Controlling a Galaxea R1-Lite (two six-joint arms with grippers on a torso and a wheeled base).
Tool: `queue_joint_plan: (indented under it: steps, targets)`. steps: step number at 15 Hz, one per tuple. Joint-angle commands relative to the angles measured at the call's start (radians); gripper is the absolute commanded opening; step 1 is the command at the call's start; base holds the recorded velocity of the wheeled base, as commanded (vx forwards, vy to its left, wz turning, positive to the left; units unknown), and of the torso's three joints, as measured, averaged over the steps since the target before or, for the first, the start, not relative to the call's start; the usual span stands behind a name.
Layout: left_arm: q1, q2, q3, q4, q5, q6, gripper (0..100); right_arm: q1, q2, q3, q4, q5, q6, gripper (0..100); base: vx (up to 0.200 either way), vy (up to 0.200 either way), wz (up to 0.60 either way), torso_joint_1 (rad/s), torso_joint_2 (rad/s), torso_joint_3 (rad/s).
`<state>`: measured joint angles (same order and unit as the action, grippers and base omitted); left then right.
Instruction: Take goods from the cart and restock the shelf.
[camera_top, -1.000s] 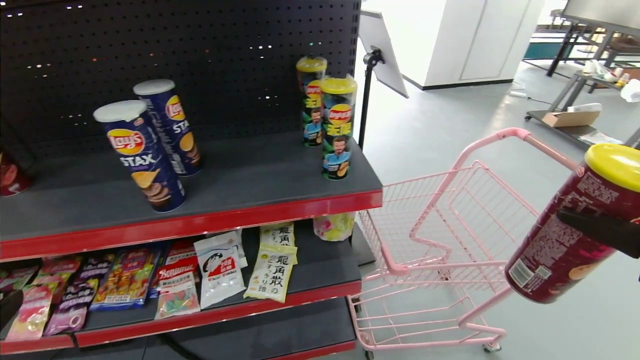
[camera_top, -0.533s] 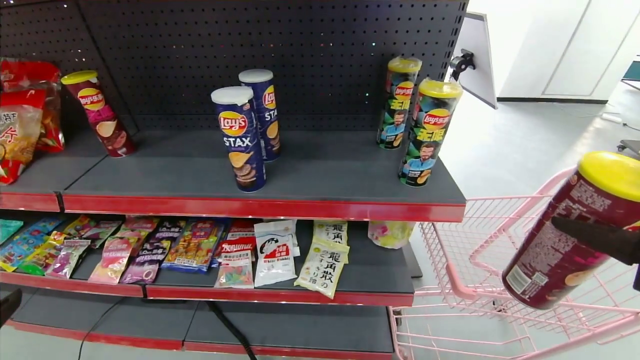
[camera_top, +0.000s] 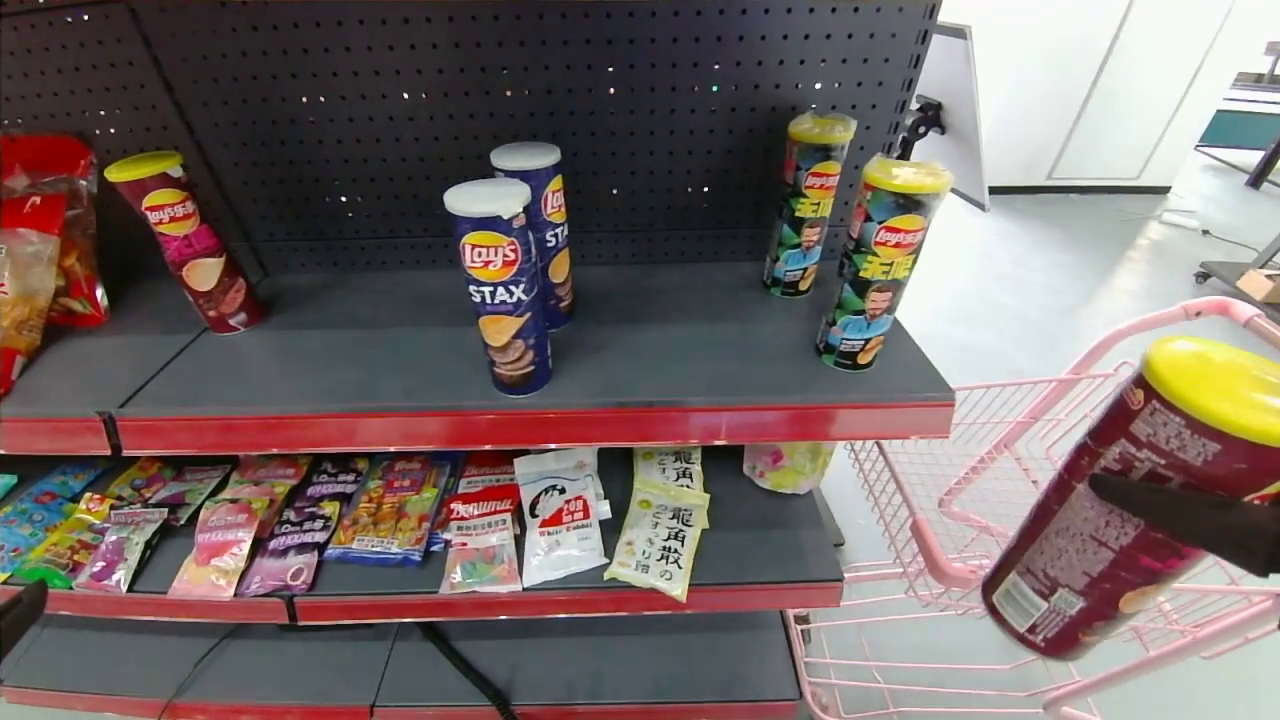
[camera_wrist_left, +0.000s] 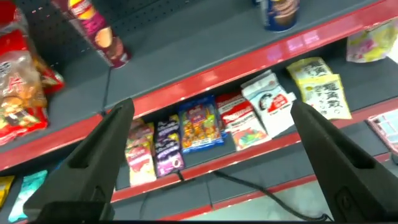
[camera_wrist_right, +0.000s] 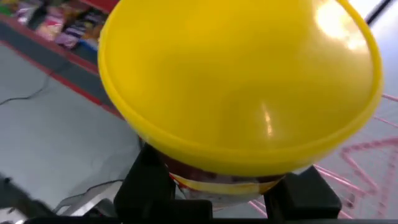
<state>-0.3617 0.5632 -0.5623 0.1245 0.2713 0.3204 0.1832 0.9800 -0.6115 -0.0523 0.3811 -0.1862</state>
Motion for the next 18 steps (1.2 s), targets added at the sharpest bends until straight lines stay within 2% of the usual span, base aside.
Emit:
queue_joint_plan:
  steps: [1, 18]
  targets:
    - [0.0, 0.0, -0.001, 0.0, 0.0, 0.0, 100, 0.013, -0.02, 0.013, -0.001, 0.088, 0.007, 0, 0.0, 0.2, 0.0, -0.007, 0.0, 0.007]
    - [0.0, -0.022, -0.002, 0.0, 0.002, 0.003, 100, 0.098, -0.089, 0.033, 0.0, 0.094, 0.007, 0, 0.0, 0.2, 0.0, 0.004, 0.0, 0.002]
